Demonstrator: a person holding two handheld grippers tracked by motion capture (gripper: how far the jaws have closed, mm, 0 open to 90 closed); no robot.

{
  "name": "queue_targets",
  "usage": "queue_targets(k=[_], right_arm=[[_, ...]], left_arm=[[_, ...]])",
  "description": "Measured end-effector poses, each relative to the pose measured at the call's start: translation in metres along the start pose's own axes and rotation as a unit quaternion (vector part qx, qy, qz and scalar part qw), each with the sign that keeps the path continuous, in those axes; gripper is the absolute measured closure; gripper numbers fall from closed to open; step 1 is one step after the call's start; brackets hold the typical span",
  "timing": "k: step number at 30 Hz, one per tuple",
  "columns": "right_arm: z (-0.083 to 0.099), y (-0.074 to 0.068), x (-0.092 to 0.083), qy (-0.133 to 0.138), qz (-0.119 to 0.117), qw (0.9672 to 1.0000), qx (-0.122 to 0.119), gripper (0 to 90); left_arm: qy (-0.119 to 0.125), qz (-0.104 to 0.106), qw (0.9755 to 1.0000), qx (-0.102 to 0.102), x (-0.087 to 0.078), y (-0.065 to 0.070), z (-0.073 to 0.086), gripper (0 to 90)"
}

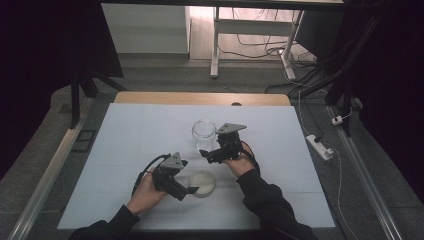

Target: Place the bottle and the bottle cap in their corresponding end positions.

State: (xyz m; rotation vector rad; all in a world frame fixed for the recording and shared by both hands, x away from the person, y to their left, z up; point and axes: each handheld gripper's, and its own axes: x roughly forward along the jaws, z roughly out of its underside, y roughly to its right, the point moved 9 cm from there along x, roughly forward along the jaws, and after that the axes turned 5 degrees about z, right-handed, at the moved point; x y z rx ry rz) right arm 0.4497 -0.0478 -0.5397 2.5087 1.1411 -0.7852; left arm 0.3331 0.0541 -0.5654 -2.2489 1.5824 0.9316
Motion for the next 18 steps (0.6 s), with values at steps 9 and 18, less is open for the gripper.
queue_targets(k=[9,18], right_arm=[[0.000,-0.010,-0.023,0.012,-0.004,0.9999,-0.004,0.0],[0.010,-0.020,-0.051,0.019,-0.012,0.9997,-0.008,0.0]], left_arm=[[0.012,-0.005,0.9999,-0.005,-0.018,0.004,-0.001,0.0],[0.032,-0.011,0.9991,-0.027,-0.041,0.006,0.006,0.0]])
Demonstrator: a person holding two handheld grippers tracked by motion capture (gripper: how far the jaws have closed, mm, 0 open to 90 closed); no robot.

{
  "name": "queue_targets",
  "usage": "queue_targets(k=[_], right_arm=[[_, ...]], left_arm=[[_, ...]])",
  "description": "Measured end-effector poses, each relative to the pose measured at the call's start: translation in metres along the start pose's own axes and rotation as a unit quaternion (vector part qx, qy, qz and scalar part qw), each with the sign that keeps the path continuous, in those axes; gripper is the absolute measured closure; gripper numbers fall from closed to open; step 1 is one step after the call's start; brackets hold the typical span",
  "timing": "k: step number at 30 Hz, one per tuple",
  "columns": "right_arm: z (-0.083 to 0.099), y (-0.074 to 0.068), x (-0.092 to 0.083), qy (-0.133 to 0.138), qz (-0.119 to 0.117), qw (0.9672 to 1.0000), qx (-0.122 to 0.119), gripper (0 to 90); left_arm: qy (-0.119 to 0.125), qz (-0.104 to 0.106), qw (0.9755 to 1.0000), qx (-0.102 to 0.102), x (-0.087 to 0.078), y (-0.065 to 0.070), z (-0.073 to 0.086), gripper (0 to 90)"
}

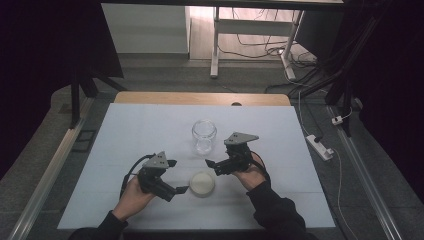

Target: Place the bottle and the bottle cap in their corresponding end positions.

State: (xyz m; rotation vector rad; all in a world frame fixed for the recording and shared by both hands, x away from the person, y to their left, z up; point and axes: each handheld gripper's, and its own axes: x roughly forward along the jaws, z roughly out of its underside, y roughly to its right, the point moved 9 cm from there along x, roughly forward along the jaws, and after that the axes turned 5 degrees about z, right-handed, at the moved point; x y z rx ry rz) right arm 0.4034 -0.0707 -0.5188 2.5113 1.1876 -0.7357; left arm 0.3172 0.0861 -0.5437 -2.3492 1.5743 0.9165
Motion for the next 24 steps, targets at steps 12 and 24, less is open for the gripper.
queue_targets(k=[12,24], right_arm=[[0.009,-0.010,-0.031,0.008,0.003,0.9999,-0.007,0.0],[0.022,-0.011,-0.064,0.021,0.021,0.9996,0.001,0.0]], left_arm=[[0.014,-0.014,0.9998,-0.010,-0.023,0.002,0.011,0.0],[0.030,-0.036,0.9987,-0.019,-0.045,0.006,0.022,0.0]])
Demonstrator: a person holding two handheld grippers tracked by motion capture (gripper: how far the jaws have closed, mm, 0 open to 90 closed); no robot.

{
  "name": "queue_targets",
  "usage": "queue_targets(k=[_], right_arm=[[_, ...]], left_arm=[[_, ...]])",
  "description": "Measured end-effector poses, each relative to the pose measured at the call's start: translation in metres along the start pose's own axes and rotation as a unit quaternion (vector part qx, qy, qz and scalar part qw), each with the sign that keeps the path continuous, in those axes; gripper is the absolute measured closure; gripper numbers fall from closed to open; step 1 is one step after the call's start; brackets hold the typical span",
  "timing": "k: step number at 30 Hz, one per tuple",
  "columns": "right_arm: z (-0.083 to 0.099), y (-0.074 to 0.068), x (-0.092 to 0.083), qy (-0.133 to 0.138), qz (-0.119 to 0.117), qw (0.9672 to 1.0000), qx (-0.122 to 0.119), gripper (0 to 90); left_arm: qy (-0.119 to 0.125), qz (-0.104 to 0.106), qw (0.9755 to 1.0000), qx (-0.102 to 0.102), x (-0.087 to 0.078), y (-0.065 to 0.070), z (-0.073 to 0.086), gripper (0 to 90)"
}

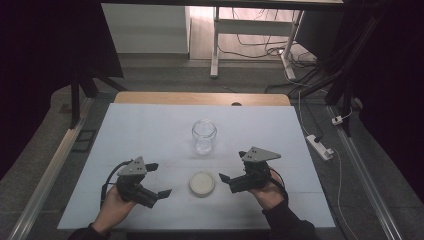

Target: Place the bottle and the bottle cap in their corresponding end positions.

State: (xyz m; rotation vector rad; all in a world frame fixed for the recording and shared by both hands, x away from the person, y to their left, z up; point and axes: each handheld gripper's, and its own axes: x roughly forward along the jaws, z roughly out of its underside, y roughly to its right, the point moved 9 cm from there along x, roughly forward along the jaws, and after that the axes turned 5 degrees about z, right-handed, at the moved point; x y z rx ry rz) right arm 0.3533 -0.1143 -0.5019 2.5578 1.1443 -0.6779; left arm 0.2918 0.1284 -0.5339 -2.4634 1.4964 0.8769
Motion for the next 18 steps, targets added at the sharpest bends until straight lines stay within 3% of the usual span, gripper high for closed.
queue_targets(k=[11,18], right_arm=[[0.017,0.004,-0.027,0.006,0.015,0.9996,0.021,0.0],[0.031,0.012,-0.049,0.012,0.043,0.9986,0.030,0.0]], left_arm=[[0.020,-0.025,0.9993,-0.020,-0.028,0.000,0.016,0.0],[0.033,-0.045,0.9977,-0.039,-0.049,-0.002,0.031,0.0]])
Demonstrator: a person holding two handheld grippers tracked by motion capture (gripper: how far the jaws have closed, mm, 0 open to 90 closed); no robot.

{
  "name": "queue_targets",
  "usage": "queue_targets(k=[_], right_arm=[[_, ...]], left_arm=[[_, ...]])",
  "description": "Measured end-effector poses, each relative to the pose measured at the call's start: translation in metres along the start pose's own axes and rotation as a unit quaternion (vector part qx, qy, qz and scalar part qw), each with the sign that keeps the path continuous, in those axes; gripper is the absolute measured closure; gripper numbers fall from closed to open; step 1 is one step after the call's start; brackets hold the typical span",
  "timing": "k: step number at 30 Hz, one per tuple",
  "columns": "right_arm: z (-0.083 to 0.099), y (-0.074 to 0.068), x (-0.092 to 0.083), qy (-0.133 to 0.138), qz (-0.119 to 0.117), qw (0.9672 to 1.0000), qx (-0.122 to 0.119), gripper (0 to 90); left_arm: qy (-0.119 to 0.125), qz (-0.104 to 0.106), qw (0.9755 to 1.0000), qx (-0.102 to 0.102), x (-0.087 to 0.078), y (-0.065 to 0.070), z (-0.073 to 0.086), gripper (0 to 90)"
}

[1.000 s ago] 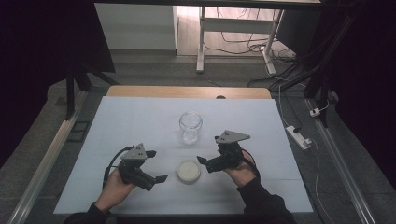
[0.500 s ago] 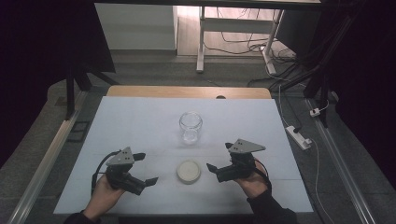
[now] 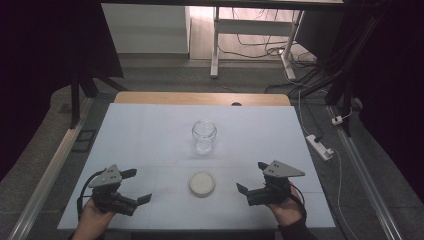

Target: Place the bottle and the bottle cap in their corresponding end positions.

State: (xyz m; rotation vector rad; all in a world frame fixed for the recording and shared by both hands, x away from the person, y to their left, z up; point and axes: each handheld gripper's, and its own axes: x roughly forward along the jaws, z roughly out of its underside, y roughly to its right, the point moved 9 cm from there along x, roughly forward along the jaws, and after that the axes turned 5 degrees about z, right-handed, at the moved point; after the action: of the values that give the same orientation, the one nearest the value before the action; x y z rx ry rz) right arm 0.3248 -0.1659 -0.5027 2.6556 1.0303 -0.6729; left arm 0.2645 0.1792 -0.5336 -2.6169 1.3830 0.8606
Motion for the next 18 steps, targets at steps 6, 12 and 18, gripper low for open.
queue_targets(k=[6,12,18], right_arm=[[0.015,0.014,-0.021,0.005,0.028,0.9994,0.018,0.0],[0.040,0.029,-0.039,-0.003,0.057,0.9975,0.040,0.0],[0.065,0.038,-0.051,-0.024,0.081,0.9949,0.055,0.0]], left_arm=[[0.004,-0.017,0.9997,-0.016,-0.014,-0.005,0.014,0.0],[0.006,-0.035,0.9986,-0.040,-0.028,-0.012,0.032,0.0],[-0.006,-0.057,0.9962,-0.066,-0.039,-0.021,0.055,0.0]])
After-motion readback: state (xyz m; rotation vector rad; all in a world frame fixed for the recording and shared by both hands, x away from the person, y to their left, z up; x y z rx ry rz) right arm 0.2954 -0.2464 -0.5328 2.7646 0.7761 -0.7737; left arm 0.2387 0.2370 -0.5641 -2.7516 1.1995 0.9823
